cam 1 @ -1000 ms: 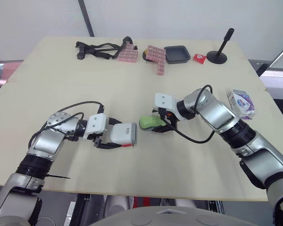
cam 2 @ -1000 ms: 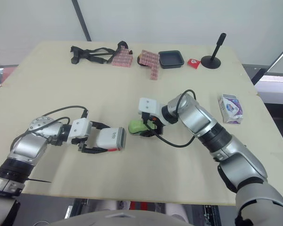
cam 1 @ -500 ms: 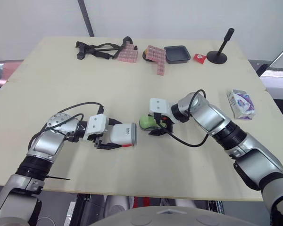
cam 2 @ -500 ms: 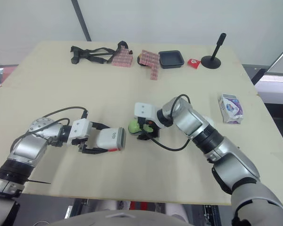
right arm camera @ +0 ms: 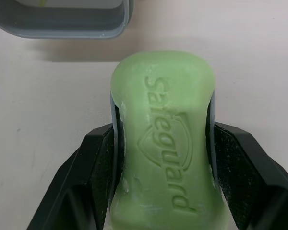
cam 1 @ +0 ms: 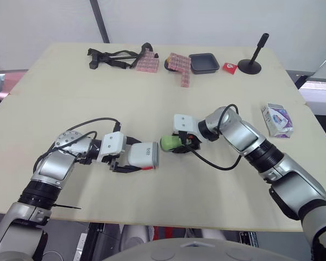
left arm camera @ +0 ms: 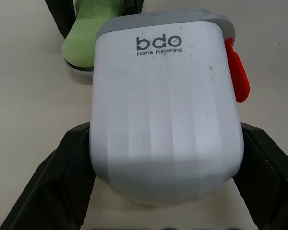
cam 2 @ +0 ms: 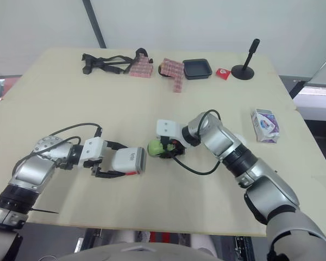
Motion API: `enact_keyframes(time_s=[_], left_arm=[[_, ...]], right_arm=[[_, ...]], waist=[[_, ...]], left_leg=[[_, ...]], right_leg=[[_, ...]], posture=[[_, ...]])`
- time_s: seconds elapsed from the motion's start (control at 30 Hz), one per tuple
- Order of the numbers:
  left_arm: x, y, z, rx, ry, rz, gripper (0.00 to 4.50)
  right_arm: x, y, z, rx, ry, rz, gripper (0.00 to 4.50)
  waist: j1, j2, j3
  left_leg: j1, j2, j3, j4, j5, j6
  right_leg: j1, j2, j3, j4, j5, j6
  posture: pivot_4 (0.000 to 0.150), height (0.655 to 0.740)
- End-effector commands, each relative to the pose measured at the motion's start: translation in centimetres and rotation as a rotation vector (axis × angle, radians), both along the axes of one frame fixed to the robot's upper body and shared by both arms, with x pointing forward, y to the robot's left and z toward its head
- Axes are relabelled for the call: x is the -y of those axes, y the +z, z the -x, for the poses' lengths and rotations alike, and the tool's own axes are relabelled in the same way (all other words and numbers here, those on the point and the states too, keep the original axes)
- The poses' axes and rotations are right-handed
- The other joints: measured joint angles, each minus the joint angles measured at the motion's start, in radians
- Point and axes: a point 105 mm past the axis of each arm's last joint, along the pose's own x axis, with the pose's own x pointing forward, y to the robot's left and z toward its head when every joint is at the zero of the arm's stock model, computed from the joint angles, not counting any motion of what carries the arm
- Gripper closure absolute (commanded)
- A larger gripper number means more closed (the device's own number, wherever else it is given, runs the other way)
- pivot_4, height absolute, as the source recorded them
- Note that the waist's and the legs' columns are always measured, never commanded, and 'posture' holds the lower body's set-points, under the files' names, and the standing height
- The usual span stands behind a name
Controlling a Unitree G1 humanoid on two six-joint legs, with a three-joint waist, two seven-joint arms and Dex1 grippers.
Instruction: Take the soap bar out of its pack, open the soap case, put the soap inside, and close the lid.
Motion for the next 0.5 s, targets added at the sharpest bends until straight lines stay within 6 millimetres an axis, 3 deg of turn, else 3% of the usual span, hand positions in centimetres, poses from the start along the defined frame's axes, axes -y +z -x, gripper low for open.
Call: enact_keyframes(time_s=[0.03,0.3,0.5], left_arm=[[0.1,0.7,-0.3,0.026,0.0,0.012,1.05],[0.8,0.7,-1.3,0.029,0.038,0.042,1.05],[2.2,0.8,-1.8,0.04,0.036,0.066,1.05]], right_arm=[[1.6,-0.3,-0.3,0.011,-0.035,0.048,1.96],[3.6,3.1,0.9,0.06,0.002,0.059,1.96],[3.8,4.5,2.3,0.061,0.037,0.077,1.96]], waist=[[0.002,0.0,0.0],[0.014,0.001,0.0],[0.012,0.001,0.0]], left_leg=[[0.0,0.0,0.0,0.0,0.0,0.0],[-0.001,0.0,0.0,0.0,0.0,0.0],[-0.004,0.001,0.0,0.0,0.0,0.0]], right_leg=[[0.0,0.0,0.0,0.0,0.0,0.0],[-0.001,0.001,0.002,0.0,0.0,0.0],[-0.001,0.002,0.005,0.0,0.0,0.0]], posture=[[0.15,0.74],[0.15,0.74],[0.15,0.74]])
